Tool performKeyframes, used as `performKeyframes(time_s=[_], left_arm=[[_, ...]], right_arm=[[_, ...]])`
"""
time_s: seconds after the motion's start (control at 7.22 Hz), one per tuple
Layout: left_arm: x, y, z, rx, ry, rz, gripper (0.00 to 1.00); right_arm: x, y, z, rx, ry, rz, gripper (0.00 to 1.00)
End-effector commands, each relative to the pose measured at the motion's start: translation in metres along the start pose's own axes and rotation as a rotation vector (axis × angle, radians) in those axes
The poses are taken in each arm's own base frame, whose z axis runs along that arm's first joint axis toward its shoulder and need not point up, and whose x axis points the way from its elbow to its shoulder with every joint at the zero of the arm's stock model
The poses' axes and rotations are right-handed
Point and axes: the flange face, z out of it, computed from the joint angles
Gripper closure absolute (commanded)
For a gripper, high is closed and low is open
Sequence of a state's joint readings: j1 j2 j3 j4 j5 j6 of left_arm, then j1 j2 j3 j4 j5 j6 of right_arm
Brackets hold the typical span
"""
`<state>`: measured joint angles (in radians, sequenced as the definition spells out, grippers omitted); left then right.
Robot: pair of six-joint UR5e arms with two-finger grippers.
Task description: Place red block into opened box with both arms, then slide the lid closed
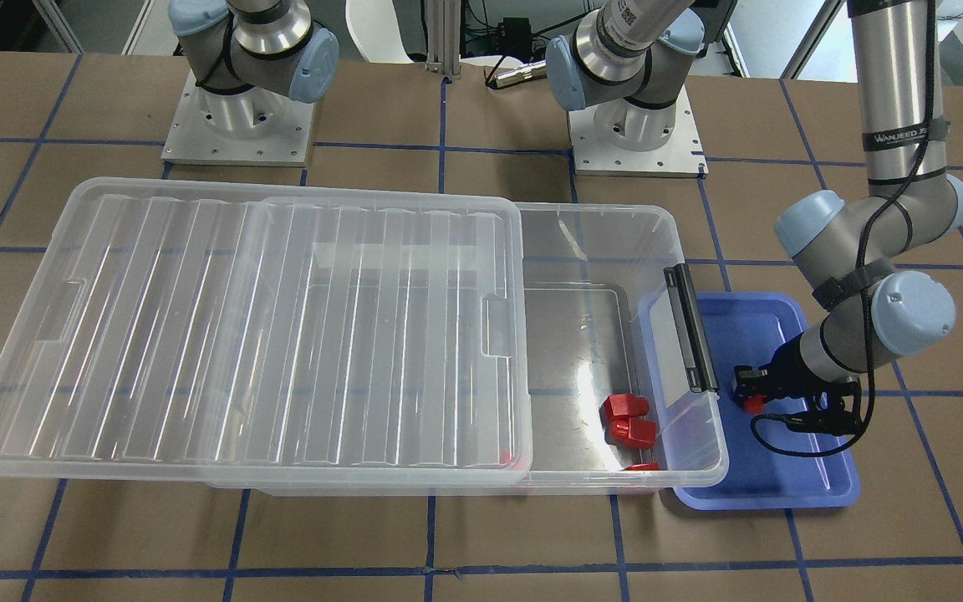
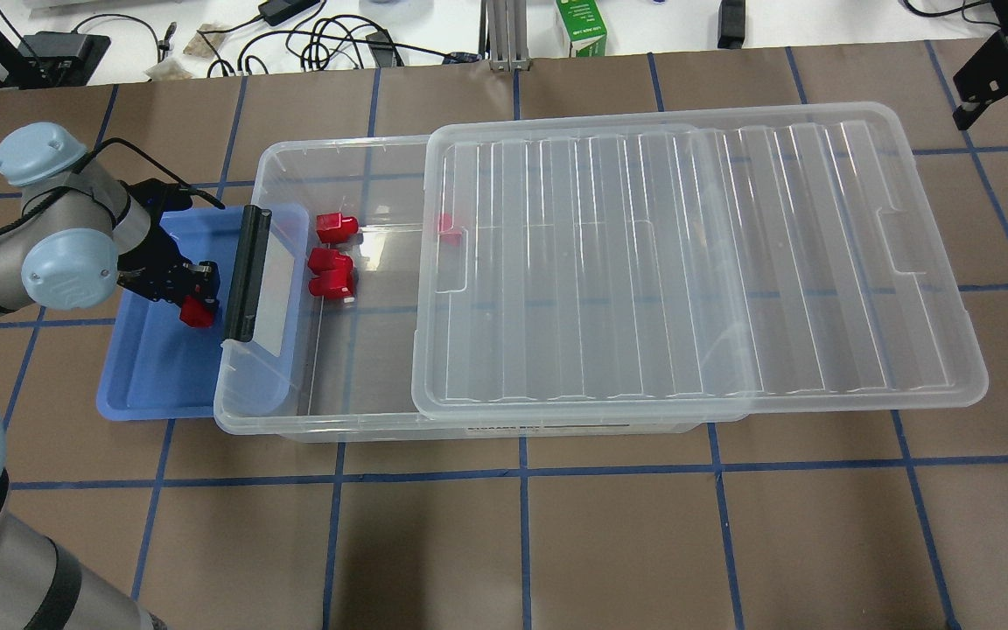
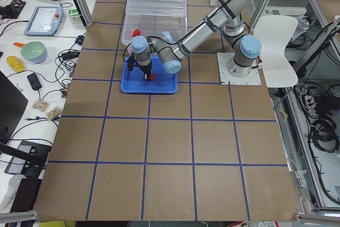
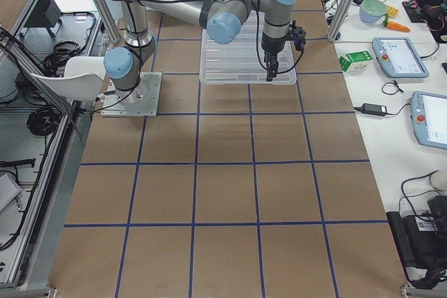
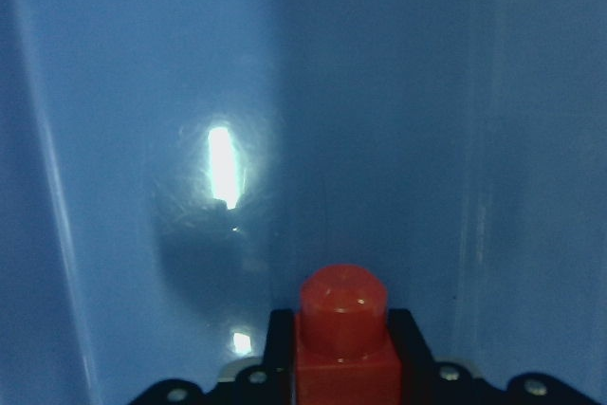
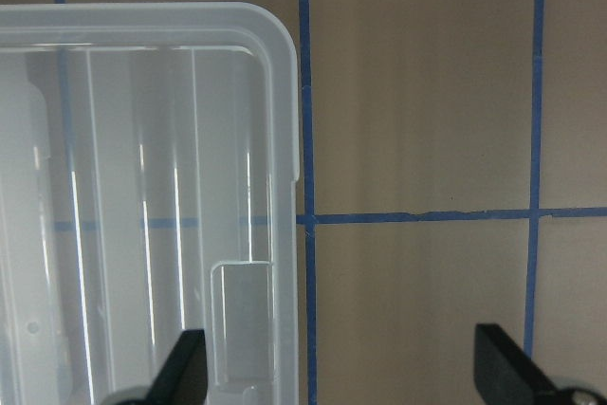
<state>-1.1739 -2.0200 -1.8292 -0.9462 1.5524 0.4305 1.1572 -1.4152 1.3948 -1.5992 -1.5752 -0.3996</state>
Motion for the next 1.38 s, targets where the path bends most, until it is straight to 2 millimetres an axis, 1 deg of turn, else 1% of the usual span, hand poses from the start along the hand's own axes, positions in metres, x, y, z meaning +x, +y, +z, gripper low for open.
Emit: performKeyframes(time_s=[0.0, 0.14, 0.28, 0.42, 0.55, 0.69, 0.83, 0.97, 1.11, 1.25], left_arm=[[0.002, -0.012, -0.046, 0.044, -0.029, 0.015, 1.00], [0.002, -0.016, -0.089, 0.054, -0.036, 0.015, 1.00], [0.004, -0.016, -0.146, 0.064, -0.040, 0.015, 1.00], [0.020, -0.011, -0.199, 0.043, -0.030, 0.033, 1.00], [0.060, -0.004, -0.243, 0.023, -0.029, 0.069, 1.00], [0.108, 0.004, -0.270, 0.012, -0.027, 0.031, 1.00], [0.152, 0.010, -0.273, 0.016, -0.022, -0.001, 1.00], [0.194, 0.015, -0.264, 0.001, -0.020, -0.005, 1.00], [0.222, 0.021, -0.245, -0.027, -0.022, 0.007, 1.00], [0.231, 0.021, -0.217, -0.077, -0.019, -0.029, 1.00]], right_arm=[[-0.011, 0.024, -0.040, 0.015, 0.000, 0.015, 0.00], [-0.012, 0.024, -0.041, 0.018, -0.003, 0.024, 0.00], [-0.032, 0.022, -0.044, 0.027, -0.019, 0.017, 0.00], [-0.086, 0.017, -0.045, 0.034, -0.034, 0.055, 0.00], [-0.136, 0.016, -0.042, 0.029, -0.029, 0.022, 0.00], [-0.175, 0.020, -0.043, 0.034, -0.044, -0.039, 0.00], [-0.200, 0.024, -0.041, 0.026, -0.035, -0.066, 0.00], [-0.215, 0.023, -0.035, 0.015, -0.043, -0.023, 0.00], [-0.220, 0.020, -0.031, 0.017, -0.052, 0.010, 0.00], [-0.220, 0.017, -0.029, 0.029, -0.048, 0.011, 0.00]])
